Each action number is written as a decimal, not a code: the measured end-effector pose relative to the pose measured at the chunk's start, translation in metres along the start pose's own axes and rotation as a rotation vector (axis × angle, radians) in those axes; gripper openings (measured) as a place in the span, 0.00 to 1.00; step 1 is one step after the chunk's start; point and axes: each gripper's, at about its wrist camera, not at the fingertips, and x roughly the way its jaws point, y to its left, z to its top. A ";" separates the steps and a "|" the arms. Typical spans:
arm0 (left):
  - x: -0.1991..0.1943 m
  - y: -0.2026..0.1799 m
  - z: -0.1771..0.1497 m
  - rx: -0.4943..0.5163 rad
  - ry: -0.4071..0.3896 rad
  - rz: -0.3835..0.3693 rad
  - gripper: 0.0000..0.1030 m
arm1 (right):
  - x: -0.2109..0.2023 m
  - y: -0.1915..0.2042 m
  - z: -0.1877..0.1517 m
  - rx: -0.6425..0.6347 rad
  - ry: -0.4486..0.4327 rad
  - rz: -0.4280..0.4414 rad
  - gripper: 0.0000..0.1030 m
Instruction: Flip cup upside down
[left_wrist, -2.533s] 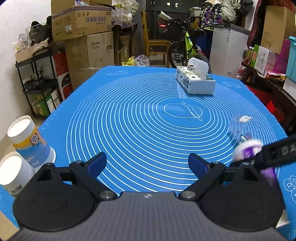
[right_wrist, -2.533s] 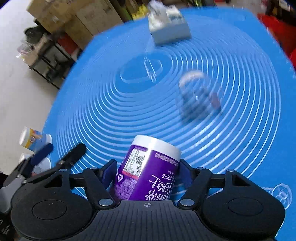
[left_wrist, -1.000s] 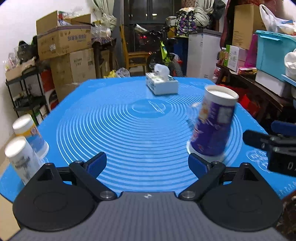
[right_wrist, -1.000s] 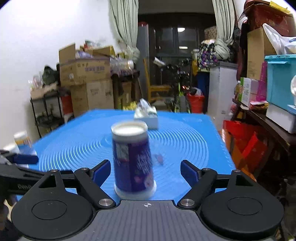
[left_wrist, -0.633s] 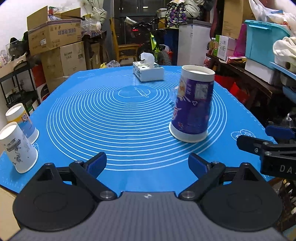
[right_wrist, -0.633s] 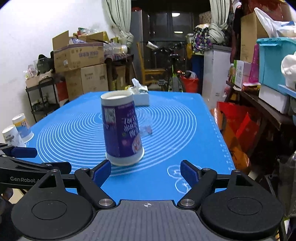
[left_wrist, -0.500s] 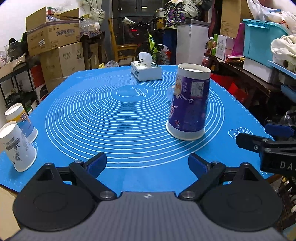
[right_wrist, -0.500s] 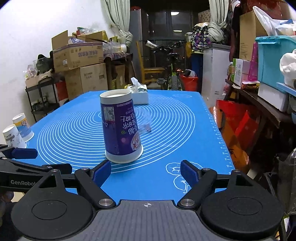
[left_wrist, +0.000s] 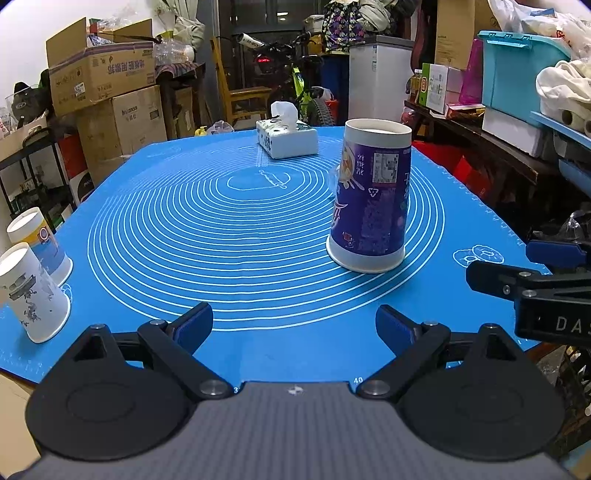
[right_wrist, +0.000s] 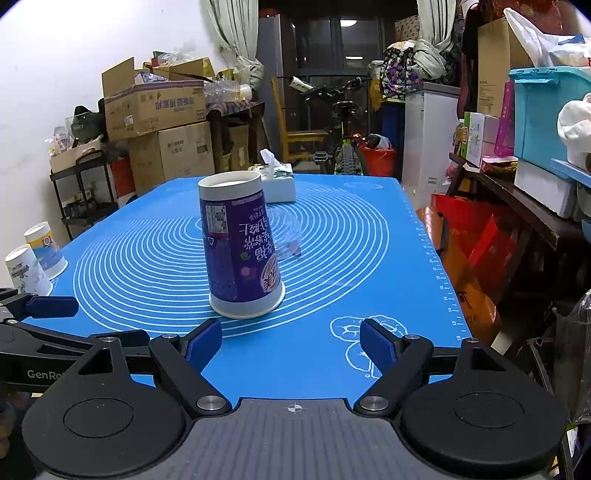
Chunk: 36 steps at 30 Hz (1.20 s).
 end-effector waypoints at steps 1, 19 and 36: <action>0.000 0.000 0.000 0.001 0.001 0.000 0.91 | 0.000 0.000 0.000 0.000 0.000 -0.001 0.82; 0.001 -0.005 -0.001 0.017 0.007 -0.001 0.92 | 0.001 0.000 -0.002 0.001 0.007 0.000 0.82; 0.002 -0.007 -0.002 0.031 0.011 -0.007 0.92 | 0.002 -0.002 -0.004 0.002 0.010 0.002 0.82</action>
